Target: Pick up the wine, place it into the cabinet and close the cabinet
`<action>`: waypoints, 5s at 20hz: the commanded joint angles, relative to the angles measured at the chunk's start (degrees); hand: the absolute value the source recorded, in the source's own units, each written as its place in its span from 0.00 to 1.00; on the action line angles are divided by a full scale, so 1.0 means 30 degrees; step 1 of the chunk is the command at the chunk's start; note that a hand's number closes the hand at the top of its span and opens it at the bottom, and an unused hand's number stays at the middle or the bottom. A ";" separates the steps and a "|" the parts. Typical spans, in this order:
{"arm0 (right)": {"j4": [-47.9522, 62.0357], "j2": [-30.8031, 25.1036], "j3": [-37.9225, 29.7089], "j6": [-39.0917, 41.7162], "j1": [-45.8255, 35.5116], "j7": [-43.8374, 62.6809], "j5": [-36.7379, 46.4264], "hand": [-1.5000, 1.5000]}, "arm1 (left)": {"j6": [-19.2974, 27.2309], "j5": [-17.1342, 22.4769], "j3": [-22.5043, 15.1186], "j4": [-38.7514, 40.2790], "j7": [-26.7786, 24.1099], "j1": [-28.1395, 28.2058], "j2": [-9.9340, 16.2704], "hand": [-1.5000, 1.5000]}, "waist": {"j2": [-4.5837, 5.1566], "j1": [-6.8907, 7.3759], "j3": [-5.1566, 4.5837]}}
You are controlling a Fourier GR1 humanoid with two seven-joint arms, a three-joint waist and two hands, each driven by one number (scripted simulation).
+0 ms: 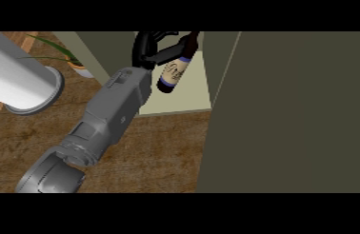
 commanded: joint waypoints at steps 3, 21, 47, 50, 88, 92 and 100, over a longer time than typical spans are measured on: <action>-0.3999 -0.0658 -0.0042 -0.0563 0.1333 0.1711 -0.0144 0.00 | -0.1015 0.0178 0.0340 -0.0347 0.0655 -0.0594 -0.0195 0.00 | -0.0254 0.0595 0.0006; -0.3854 -0.1185 -0.0529 -0.1224 0.2266 0.1391 0.0169 0.00 | -0.3095 0.1716 -0.1768 -0.5552 0.2000 0.3685 -0.0800 0.00 | -0.0804 0.1678 0.0024; -0.4427 -0.2690 -0.0780 -0.1381 0.1861 0.2080 0.0510 0.00 | -0.1994 0.2659 -0.6988 -2.2961 0.3735 1.9742 0.1866 0.00 | -0.0566 0.1686 0.0016; -0.4013 -0.3184 -0.1075 -0.0371 0.1146 0.2273 -0.0534 0.00 | -0.2876 0.2679 -0.7216 -2.3928 0.3356 2.1031 0.2408 0.00 | -0.0484 0.1767 0.0016; -0.2440 -0.0754 0.4087 0.5200 -0.3660 0.3555 -0.1381 1.00 | -0.9261 0.6720 0.0174 -2.5870 0.4118 2.4634 1.0115 0.00 | -0.0310 0.2596 -0.0091; -0.1642 0.0131 0.3461 0.5558 -0.4708 0.3951 -0.1749 1.00 | -0.9163 0.6899 0.0597 -2.5748 0.4345 2.4028 1.0358 0.00 | -0.0221 0.2907 -0.0104; 0.0323 0.2482 0.1761 0.6035 -0.7877 0.6134 -0.2693 1.00 | -0.9496 0.6890 0.0354 -2.5262 0.4761 2.3429 1.0281 0.00 | -0.0070 0.3327 -0.0144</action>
